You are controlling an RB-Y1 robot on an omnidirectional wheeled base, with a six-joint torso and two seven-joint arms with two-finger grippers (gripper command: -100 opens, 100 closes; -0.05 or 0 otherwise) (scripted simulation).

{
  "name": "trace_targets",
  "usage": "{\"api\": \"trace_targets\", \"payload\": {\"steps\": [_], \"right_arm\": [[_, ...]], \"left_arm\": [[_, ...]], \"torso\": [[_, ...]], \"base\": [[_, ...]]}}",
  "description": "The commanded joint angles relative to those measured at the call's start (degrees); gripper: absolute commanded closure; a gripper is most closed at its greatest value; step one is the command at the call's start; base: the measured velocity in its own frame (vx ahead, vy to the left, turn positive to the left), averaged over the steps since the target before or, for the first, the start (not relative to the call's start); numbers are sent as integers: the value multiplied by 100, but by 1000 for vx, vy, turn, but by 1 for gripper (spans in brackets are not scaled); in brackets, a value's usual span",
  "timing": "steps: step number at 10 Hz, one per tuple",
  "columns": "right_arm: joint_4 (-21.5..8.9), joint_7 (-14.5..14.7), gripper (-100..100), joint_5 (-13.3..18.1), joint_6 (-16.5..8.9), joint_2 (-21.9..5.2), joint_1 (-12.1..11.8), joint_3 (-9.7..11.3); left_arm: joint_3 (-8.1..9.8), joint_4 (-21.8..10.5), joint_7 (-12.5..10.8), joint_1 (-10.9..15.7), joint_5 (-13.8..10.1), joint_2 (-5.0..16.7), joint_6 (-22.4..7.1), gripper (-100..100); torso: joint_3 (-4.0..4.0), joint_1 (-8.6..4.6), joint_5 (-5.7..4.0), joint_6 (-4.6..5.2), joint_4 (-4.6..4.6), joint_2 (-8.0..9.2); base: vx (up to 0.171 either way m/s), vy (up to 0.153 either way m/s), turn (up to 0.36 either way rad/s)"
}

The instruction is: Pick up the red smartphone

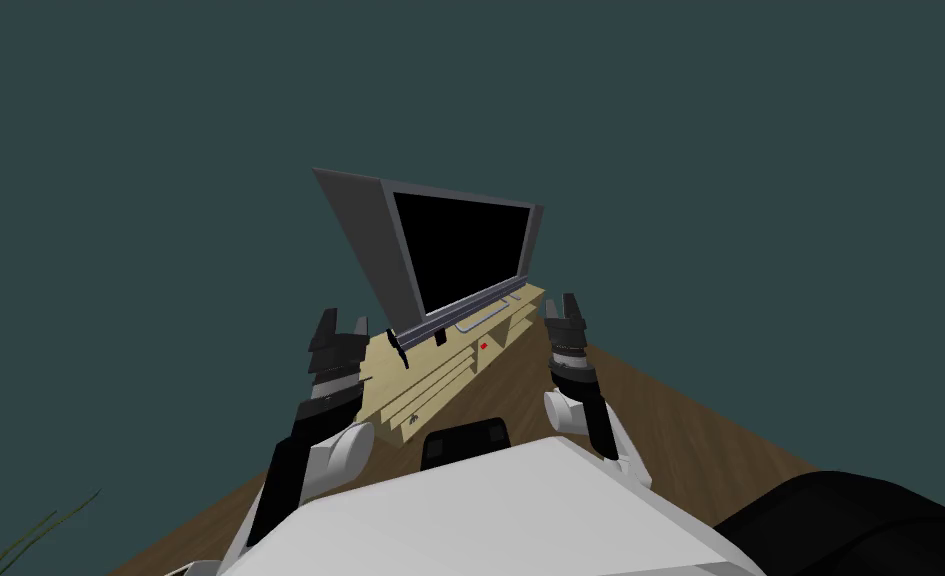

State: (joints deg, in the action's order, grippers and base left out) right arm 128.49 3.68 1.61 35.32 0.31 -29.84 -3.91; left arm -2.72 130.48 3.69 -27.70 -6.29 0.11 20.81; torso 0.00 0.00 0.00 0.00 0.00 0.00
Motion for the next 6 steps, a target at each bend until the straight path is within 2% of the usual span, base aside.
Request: {"api": "trace_targets", "payload": {"steps": [1,3,6], "right_arm": [[0,0,0,0,0,0,0,0],[0,0,0,0,0,0,0,0],[0,0,0,0,0,0,0,1]], "left_arm": [[26,-28,20,0,-32,174,-94,-100],[88,-92,70,-1,-107,405,-318,-100],[236,-232,194,0,-292,654,-805,-100]], "torso": [[0,0,0,0,0,0],[-1,-9,-2,2,-1,-2],[-6,-17,-4,2,-2,-11]], "base": [[4,-16,-43],[10,-32,-115],[30,-47,-159]]}}
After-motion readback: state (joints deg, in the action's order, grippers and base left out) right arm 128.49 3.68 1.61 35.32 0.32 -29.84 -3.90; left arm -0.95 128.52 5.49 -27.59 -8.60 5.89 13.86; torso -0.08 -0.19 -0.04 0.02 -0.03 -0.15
